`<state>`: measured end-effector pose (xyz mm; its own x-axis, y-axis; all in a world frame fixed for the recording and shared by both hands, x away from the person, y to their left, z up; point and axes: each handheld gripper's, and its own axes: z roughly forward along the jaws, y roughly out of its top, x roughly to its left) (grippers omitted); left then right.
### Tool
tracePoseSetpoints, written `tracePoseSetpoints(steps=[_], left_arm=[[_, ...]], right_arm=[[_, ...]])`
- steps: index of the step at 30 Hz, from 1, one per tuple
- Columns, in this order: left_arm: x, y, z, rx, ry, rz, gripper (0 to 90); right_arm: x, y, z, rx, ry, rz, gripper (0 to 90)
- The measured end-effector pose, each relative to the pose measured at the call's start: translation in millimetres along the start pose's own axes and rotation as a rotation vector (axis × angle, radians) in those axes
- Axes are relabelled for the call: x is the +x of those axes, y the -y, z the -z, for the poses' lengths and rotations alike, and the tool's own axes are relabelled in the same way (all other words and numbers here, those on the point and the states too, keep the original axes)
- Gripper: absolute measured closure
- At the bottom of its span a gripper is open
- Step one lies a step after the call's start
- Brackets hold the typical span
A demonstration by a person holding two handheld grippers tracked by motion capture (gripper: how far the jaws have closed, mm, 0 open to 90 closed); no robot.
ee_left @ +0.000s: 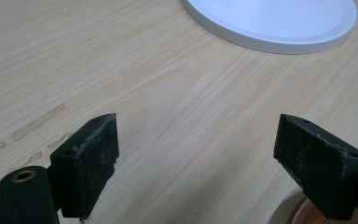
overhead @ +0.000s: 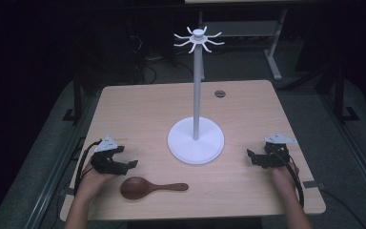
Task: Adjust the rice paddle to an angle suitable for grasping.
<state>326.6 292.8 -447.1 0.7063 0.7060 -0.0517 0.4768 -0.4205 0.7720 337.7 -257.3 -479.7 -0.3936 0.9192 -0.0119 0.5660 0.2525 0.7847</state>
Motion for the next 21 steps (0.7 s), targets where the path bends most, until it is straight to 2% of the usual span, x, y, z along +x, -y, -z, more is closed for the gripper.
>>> tracePoseSetpoints(steps=[4,6,9,14,15,18,21], left_arm=[[-2.7,-2.5,-1.4,0.010,0.007,-0.017,14.0],[-5.3,-3.6,-2.7,0.004,0.013,-0.010,14.1],[-8.6,-5.7,-3.6,0.012,0.024,-0.024,14.1],[-13.3,-7.9,-5.9,0.012,0.040,-0.026,14.1],[-15.4,-9.7,-6.6,0.021,0.049,-0.038,14.1],[-18.6,-10.9,-7.8,0.008,0.059,-0.029,14.1],[-23.9,-13.5,-10.5,0.013,0.071,-0.046,14.1]], right_arm=[[-0.1,0.0,0.0,0.001,-0.003,0.001,13.5],[0.0,0.0,-0.1,0.001,-0.001,0.002,13.5],[0.1,-0.1,-0.2,0.002,-0.001,0.002,13.5],[-0.1,-0.1,-0.2,0.003,-0.002,0.000,13.5],[0.0,-0.1,-0.1,0.004,-0.003,-0.002,13.5],[0.0,-0.1,-0.2,0.004,-0.003,-0.001,13.5],[0.0,-0.1,-0.2,0.004,-0.003,0.000,13.5]])
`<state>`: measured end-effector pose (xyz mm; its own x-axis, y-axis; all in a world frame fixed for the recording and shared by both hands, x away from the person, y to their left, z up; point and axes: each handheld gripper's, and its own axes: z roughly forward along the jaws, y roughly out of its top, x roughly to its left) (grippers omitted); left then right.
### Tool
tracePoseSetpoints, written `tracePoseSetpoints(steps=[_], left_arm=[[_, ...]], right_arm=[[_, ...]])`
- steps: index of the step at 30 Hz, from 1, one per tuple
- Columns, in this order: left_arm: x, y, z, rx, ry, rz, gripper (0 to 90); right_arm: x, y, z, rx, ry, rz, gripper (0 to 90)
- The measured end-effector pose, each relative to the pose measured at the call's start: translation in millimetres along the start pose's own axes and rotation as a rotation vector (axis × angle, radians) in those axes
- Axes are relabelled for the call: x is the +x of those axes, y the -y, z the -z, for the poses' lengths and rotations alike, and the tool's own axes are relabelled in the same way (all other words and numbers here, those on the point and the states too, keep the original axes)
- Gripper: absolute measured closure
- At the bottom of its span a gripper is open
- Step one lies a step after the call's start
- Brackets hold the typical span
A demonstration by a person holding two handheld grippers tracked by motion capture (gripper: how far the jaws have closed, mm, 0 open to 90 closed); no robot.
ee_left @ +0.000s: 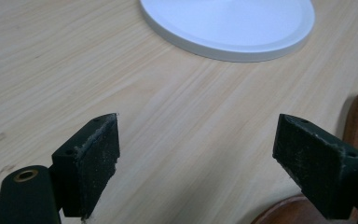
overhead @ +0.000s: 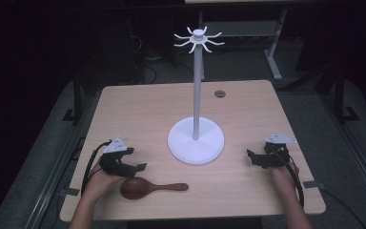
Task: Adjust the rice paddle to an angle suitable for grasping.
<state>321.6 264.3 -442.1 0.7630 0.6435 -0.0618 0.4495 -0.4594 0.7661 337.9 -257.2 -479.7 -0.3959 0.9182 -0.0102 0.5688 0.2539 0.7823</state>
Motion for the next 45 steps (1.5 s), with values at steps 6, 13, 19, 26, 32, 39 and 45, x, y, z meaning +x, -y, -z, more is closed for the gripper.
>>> tracePoseSetpoints(steps=[6,13,19,26,32,39,45], left_arm=[[-8.1,-4.6,-4.2,-0.007,0.033,-0.005,14.2],[-20.0,-11.5,-10.3,0.007,0.057,-0.035,14.2],[-30.7,-17.6,-16.5,0.024,0.078,-0.055,14.2],[-46.2,-24.4,-22.4,0.035,0.118,-0.079,17.8],[-58.8,-29.4,-27.7,0.049,0.173,-0.079,23.1],[-72.4,-34.1,-33.6,0.062,0.225,-0.098,31.4],[-80.3,-38.7,-34.8,0.050,0.249,-0.098,51.1]], right_arm=[[0.0,0.0,0.1,0.001,0.000,-0.003,13.5],[0.3,0.0,-0.1,-0.001,0.004,0.002,13.5],[-0.1,-0.1,0.1,-0.004,0.003,0.001,13.5],[0.3,-0.1,0.0,-0.005,0.004,-0.001,13.5],[0.1,0.0,0.1,-0.006,0.004,0.000,13.5],[0.0,-0.1,0.2,-0.006,0.003,-0.001,13.5],[0.1,-0.1,0.1,-0.006,0.004,0.000,13.5]])
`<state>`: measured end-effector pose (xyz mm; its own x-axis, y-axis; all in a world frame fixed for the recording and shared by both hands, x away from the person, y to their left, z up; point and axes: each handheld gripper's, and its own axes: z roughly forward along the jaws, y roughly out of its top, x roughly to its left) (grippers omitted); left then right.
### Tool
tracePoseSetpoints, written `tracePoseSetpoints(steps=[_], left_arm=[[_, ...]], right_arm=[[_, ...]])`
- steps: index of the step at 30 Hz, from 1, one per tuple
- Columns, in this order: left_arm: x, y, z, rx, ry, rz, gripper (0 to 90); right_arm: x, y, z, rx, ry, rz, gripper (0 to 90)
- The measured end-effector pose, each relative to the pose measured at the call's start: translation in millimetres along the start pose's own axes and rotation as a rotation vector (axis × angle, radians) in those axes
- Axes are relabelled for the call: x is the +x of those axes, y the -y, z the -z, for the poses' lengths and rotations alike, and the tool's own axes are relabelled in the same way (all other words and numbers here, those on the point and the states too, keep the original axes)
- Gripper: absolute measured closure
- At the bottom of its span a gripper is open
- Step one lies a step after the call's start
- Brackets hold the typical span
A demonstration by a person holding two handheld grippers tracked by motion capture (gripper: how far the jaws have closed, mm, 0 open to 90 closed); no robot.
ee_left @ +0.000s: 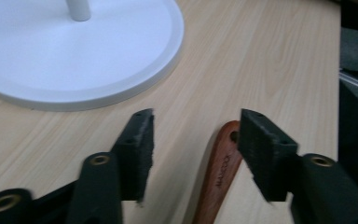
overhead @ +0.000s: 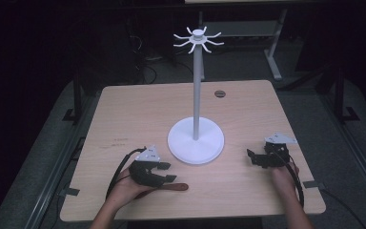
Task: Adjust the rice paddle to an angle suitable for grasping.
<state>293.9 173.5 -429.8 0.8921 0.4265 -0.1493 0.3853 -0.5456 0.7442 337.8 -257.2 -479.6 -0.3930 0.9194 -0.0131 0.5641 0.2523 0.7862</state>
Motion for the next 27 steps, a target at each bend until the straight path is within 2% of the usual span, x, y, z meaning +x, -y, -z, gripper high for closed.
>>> tracePoseSetpoints(steps=[1,3,6,10,11,19,27], left_arm=[[-0.8,-0.9,-0.3,0.005,0.001,-0.012,51.1],[-2.4,-2.1,-1.1,0.012,0.010,-0.021,57.7],[-6.8,-4.3,-5.1,0.025,0.041,-0.025,71.4],[-13.6,-7.6,-11.2,0.056,0.043,-0.045,86.0],[-16.4,-8.8,-14.7,0.073,0.057,-0.048,88.8],[-25.7,-10.3,-27.4,0.118,0.103,-0.066,89.8],[-31.2,-8.3,-41.3,0.168,0.111,-0.077,89.8]], right_arm=[[0.0,0.0,0.0,0.000,0.000,0.000,13.5],[0.0,0.0,0.0,0.000,-0.001,0.000,13.5],[0.2,0.0,0.0,0.000,0.000,-0.001,13.5],[0.0,0.0,0.0,0.000,0.000,0.000,13.5],[0.0,0.0,0.0,0.001,0.000,0.000,13.5],[0.1,0.0,0.0,0.000,0.000,0.000,13.5],[0.6,-0.1,0.0,0.002,0.002,0.001,13.5]])
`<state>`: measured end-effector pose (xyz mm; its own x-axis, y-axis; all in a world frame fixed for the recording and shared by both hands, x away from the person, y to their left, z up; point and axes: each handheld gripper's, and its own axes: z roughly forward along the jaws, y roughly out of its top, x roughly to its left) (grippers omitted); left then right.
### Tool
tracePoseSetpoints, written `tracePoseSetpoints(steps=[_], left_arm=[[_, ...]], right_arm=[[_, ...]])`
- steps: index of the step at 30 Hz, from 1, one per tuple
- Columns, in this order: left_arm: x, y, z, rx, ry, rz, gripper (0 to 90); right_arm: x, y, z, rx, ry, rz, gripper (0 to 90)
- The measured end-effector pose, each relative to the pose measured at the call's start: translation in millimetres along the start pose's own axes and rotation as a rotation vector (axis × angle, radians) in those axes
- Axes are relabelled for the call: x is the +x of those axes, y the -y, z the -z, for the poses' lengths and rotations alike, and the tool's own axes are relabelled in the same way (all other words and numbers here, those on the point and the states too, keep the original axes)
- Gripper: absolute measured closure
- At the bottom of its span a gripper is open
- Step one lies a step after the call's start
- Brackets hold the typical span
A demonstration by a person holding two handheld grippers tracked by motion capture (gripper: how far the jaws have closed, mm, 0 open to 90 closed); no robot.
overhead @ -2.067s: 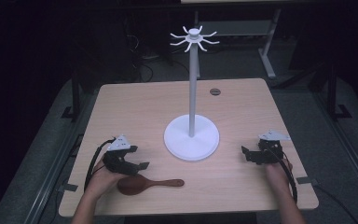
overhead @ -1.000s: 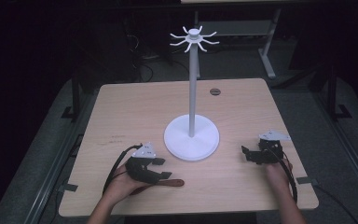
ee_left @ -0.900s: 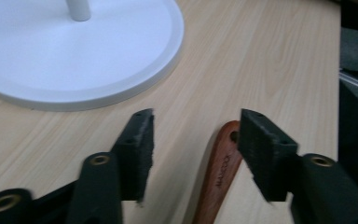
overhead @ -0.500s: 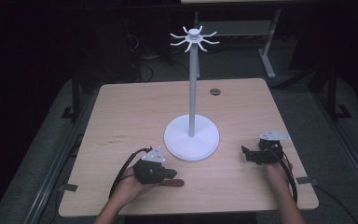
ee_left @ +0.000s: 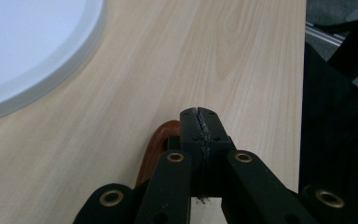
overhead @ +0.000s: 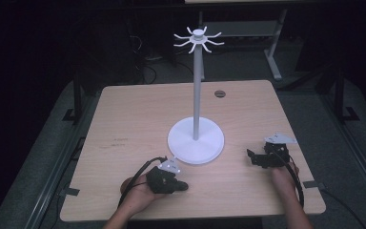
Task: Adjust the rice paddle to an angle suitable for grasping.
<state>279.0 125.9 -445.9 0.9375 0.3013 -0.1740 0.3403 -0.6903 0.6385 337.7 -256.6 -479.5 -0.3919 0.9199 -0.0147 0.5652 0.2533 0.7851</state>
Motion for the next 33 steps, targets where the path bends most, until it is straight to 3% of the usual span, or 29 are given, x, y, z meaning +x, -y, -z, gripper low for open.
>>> tracePoseSetpoints(steps=[3,14,16,17,21,22,28,33], left_arm=[[-0.4,-0.5,-4.4,0.019,-0.008,-0.003,89.8],[6.0,-1.0,-6.8,0.010,-0.033,0.013,89.8],[8.6,-1.5,-6.8,0.009,-0.057,0.010,89.8],[11.4,-1.8,-5.4,0.032,-0.071,-0.013,89.8],[18.6,-0.8,-5.6,0.044,-0.105,0.000,89.8],[19.1,-0.4,-6.3,0.032,-0.107,0.021,89.8],[27.3,-1.2,-2.3,0.047,-0.152,0.023,89.8],[34.3,0.1,-0.9,0.042,-0.182,0.053,89.9]], right_arm=[[0.0,0.0,0.0,0.000,0.000,0.000,13.5],[0.3,0.0,0.0,0.001,0.000,0.000,13.5],[0.2,0.0,-0.1,0.002,-0.001,0.002,13.5],[0.3,0.0,-0.1,0.002,-0.001,0.001,13.5],[0.2,0.0,-0.1,0.002,-0.001,0.002,13.5],[0.3,-0.1,-0.1,0.002,-0.001,0.002,13.5],[0.3,-0.1,-0.2,0.002,-0.002,0.002,13.5],[0.4,-0.1,-0.2,0.003,-0.002,0.003,13.5]])
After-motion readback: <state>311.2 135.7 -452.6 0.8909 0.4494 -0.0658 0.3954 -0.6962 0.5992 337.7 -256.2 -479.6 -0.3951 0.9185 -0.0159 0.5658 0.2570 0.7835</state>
